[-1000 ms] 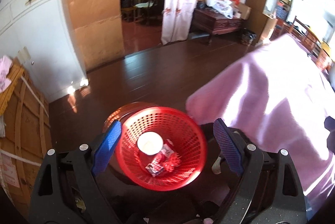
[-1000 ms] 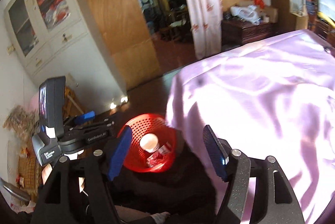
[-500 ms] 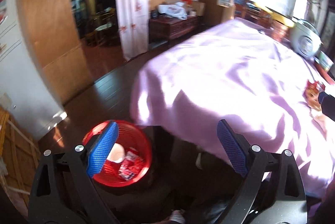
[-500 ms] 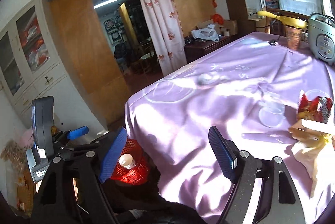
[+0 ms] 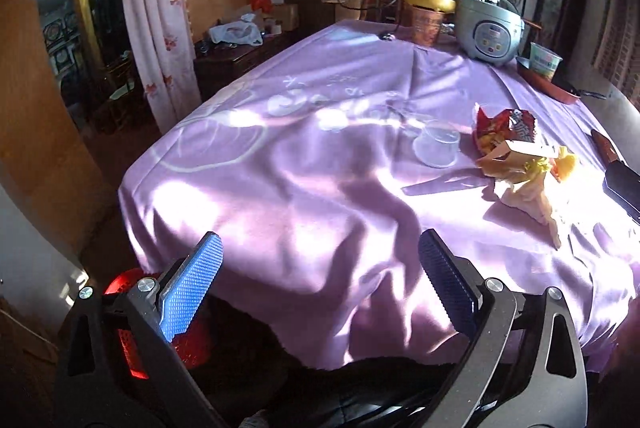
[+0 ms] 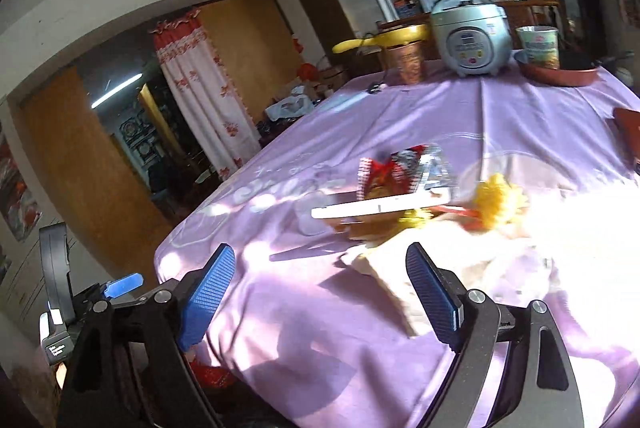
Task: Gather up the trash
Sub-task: 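Move both tools back over the table toward the remaining trash, then lower the left gripper onto the white red-edged paper carton and close it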
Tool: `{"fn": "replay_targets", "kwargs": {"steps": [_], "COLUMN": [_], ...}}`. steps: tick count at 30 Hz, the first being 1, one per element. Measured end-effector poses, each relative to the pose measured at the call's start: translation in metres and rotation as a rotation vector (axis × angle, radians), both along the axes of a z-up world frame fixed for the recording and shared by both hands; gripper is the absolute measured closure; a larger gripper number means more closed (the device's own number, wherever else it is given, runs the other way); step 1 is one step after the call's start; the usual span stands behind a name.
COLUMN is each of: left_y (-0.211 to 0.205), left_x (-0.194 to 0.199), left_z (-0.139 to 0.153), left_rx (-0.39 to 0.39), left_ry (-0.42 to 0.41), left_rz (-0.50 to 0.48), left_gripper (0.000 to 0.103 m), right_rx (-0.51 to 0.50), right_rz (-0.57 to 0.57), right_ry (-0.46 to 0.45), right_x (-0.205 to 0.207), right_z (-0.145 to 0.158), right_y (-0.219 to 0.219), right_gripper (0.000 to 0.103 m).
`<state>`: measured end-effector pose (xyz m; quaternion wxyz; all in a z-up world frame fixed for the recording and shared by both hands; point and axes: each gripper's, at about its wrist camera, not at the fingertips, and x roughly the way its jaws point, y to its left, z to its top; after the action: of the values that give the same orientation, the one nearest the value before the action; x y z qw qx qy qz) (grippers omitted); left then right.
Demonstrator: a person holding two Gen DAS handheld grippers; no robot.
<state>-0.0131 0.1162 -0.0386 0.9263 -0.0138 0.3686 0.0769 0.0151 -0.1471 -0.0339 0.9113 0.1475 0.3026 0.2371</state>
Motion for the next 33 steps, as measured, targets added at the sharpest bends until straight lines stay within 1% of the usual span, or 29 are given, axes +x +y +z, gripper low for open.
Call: {"fn": "replay_targets", "kwargs": {"steps": [5, 9, 13, 18, 24, 27, 29, 31, 32, 33], "left_y": [-0.037, -0.067, -0.095, -0.128, -0.155, -0.164, -0.166, -0.166, -0.166, -0.166], "left_x": [0.027, 0.048, 0.067, 0.088, 0.11, 0.119, 0.118, 0.111, 0.106, 0.1], "left_z": [0.001, 0.0, 0.001, -0.003, -0.009, -0.015, -0.021, -0.027, -0.029, -0.03], "left_rx": [0.028, 0.064, 0.102, 0.175, 0.184, 0.147, 0.063, -0.051, -0.091, -0.112], "left_ry": [0.005, 0.003, -0.017, -0.04, -0.053, -0.008, 0.063, 0.141, 0.163, 0.174], "left_rz": [-0.084, -0.147, -0.221, -0.303, -0.378, -0.43, -0.49, -0.583, -0.618, -0.64], "left_gripper": [0.008, 0.008, 0.008, 0.008, 0.008, 0.008, 0.009, 0.009, 0.009, 0.009], "right_rx": [-0.006, -0.031, -0.041, -0.07, -0.042, -0.035, -0.027, -0.014, -0.007, 0.001], "right_rz": [-0.158, -0.246, -0.271, -0.272, -0.25, -0.243, -0.239, -0.234, -0.232, -0.229], "right_ry": [0.024, 0.05, 0.075, 0.091, 0.107, 0.112, 0.115, 0.12, 0.122, 0.124], "right_x": [0.005, 0.013, 0.025, 0.028, 0.027, 0.027, 0.027, 0.028, 0.028, 0.028], "right_z": [-0.016, -0.029, -0.038, -0.045, -0.045, -0.045, -0.045, -0.046, -0.046, -0.047], "right_y": [-0.058, -0.088, -0.103, -0.105, -0.105, -0.105, -0.106, -0.108, -0.108, -0.109], "right_gripper": [0.017, 0.017, 0.017, 0.017, 0.017, 0.017, 0.017, 0.017, 0.017, 0.017]}}
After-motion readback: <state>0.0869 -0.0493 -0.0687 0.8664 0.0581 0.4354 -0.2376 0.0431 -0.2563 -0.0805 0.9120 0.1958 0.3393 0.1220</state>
